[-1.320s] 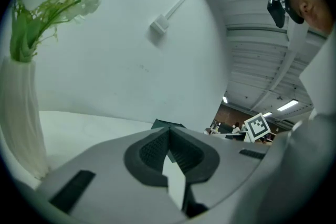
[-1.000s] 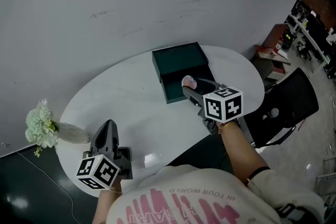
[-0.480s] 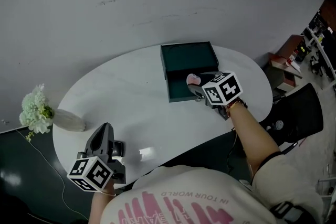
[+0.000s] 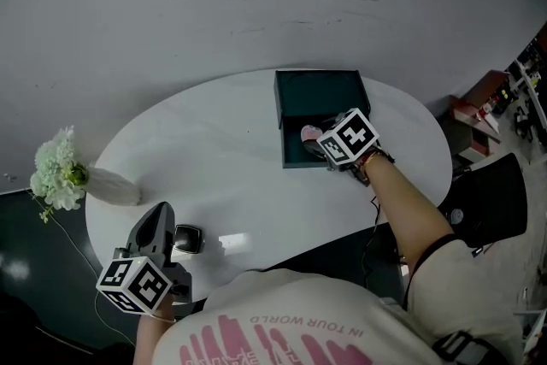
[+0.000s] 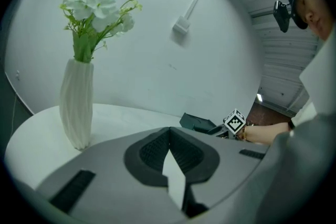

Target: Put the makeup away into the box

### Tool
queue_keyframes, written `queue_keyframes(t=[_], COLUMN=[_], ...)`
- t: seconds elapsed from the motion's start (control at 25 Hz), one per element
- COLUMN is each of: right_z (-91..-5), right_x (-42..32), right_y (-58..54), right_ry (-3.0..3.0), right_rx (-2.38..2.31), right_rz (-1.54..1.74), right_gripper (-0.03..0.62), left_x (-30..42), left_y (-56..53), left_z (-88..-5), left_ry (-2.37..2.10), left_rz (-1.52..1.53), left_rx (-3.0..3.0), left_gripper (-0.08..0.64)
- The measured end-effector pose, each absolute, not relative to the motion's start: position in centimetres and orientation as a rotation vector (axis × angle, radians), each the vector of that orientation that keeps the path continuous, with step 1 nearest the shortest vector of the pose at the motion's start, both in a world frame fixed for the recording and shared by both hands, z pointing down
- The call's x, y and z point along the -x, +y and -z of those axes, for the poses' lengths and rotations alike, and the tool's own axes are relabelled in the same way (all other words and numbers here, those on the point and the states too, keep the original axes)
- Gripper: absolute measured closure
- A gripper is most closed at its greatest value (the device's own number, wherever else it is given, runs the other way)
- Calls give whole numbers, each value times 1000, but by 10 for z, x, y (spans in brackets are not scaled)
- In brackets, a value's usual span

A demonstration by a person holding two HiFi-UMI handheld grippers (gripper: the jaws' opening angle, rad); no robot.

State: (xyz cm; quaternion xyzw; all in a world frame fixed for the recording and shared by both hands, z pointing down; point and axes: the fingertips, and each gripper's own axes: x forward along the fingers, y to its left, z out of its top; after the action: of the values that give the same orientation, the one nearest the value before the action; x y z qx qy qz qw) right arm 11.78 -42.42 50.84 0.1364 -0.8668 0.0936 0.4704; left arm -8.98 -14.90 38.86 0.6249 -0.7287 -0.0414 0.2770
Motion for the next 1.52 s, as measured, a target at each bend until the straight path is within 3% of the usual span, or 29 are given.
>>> queue_keyframes(t=[1.52], right_z=[-552], right_x=[-100], right_y=[-420], right_ry=[-1970], right_rx=[-228], right_rz=[-176], right_gripper=[350], left_x=[114], left_y=[-146], left_z=[-395], left_ry=[-2007], left_rz=[152], left_rx=[-1602], left_gripper=[558])
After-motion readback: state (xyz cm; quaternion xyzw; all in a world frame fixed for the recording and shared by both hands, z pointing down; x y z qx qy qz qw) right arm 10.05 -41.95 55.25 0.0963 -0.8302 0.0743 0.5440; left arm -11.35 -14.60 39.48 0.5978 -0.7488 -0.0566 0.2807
